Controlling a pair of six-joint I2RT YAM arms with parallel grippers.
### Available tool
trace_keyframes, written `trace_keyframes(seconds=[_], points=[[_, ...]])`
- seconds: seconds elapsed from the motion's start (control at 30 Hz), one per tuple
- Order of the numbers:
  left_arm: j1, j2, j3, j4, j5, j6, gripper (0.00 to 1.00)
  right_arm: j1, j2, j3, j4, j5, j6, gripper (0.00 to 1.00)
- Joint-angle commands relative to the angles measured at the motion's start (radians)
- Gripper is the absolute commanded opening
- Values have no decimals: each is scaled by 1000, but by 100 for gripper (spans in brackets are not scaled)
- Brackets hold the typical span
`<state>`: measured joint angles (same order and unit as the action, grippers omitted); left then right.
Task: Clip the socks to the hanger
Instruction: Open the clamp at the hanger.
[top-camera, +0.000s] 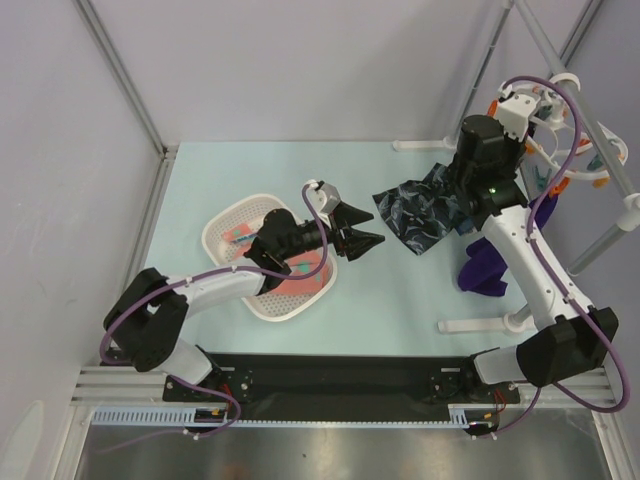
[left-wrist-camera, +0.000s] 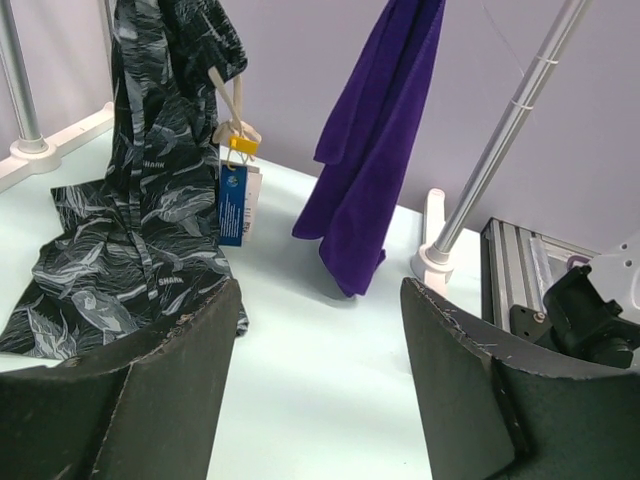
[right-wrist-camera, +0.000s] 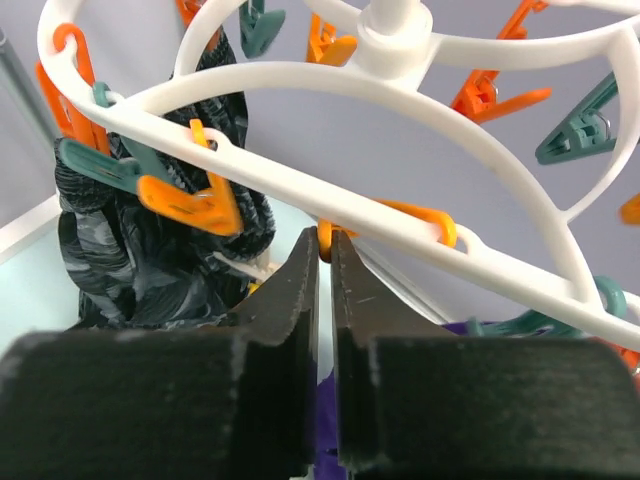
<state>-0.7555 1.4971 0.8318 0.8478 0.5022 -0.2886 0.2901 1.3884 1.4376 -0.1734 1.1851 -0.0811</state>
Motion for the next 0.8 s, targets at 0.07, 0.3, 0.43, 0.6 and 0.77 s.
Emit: trace_keyframes(seconds=[0.07,0.3,0.43,0.6,0.77], points=[[10,12,13,43,29,-14,70,3,-52,21,-67,-15,58,4],[10,12,15,40,32,-14,70,50,-81,18,-147,-15,121,43],[10,11,15,40,35,-14,70,76,-110,15,-227,-15,196,45],[10,2,10,39,35,-12,70,118,-130,33,-325,-48,260,47],[10,-6,7,36,32,-11,70,158,-140,47,-386,-21,287,50]])
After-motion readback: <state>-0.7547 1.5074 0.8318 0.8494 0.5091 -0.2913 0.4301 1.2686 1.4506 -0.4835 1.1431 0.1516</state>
